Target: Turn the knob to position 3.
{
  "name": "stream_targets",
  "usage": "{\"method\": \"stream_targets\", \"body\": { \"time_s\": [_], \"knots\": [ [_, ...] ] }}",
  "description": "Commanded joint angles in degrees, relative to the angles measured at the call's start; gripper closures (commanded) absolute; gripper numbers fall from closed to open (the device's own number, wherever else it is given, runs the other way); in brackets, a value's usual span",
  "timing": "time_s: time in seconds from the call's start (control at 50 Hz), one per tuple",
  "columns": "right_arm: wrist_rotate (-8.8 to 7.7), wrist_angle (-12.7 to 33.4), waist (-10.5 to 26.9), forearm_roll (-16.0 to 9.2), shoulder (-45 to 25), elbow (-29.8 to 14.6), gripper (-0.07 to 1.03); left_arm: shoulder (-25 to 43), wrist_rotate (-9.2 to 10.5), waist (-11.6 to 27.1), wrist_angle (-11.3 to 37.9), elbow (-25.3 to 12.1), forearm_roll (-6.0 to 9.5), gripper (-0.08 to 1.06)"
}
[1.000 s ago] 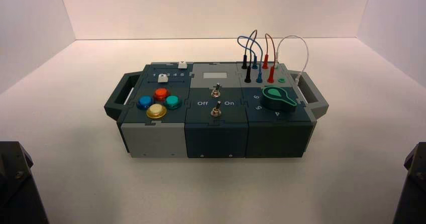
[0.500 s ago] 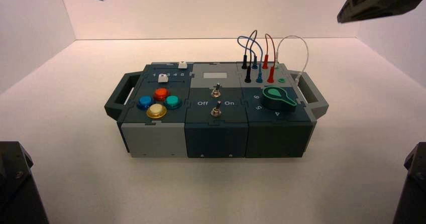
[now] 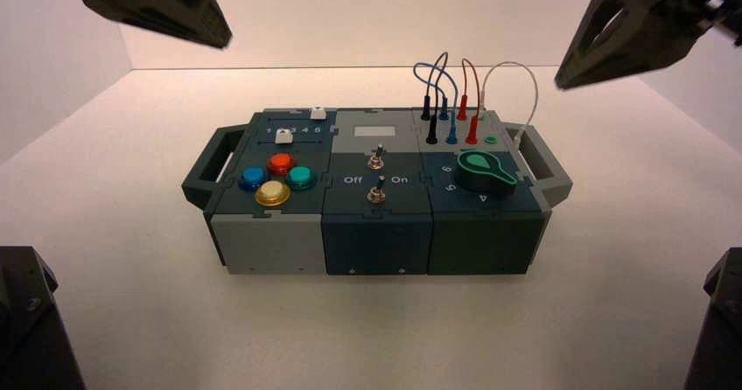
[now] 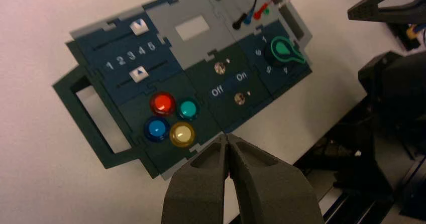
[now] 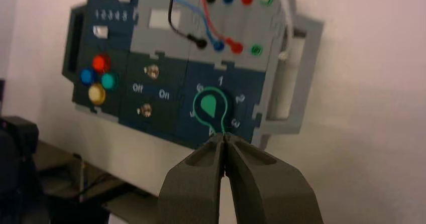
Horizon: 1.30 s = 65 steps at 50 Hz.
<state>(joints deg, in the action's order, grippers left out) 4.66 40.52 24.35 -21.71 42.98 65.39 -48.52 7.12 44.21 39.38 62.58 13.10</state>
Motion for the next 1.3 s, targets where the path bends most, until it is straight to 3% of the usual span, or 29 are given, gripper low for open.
{"method": "stream_targets", "body": {
  "time_s": [0.02, 0.2, 0.68, 1.0, 1.3],
  "knots": [
    [0.97, -1.1, 2.2, -0.5, -2.4, -1.6, 0.99, 2.4, 0.35, 0.9, -1.4, -0.9, 0.09, 1.01],
    [2.29, -3.7, 5.7, -1.3, -6.1, -1.5, 0.99, 5.1, 0.0, 1.8, -3.5, -1.3, 0.09, 1.01],
    [2.02, -6.2, 7.0, -3.0, -12.7, 0.2, 0.99, 15.5, -0.7, 4.0, -9.1, -4.2, -0.09, 1.01],
    [2.02, -8.2, 11.4, -5.8, -15.3, 0.5, 0.99, 18.7, -1.23, 4.0, -9.5, -6.2, -0.18, 1.01],
    [1.93, -10.8, 13.8, -6.3, -20.1, 0.1, 0.99, 19.7, -1.23, 4.0, -10.1, -6.2, -0.26, 1.01]
  ]
}}
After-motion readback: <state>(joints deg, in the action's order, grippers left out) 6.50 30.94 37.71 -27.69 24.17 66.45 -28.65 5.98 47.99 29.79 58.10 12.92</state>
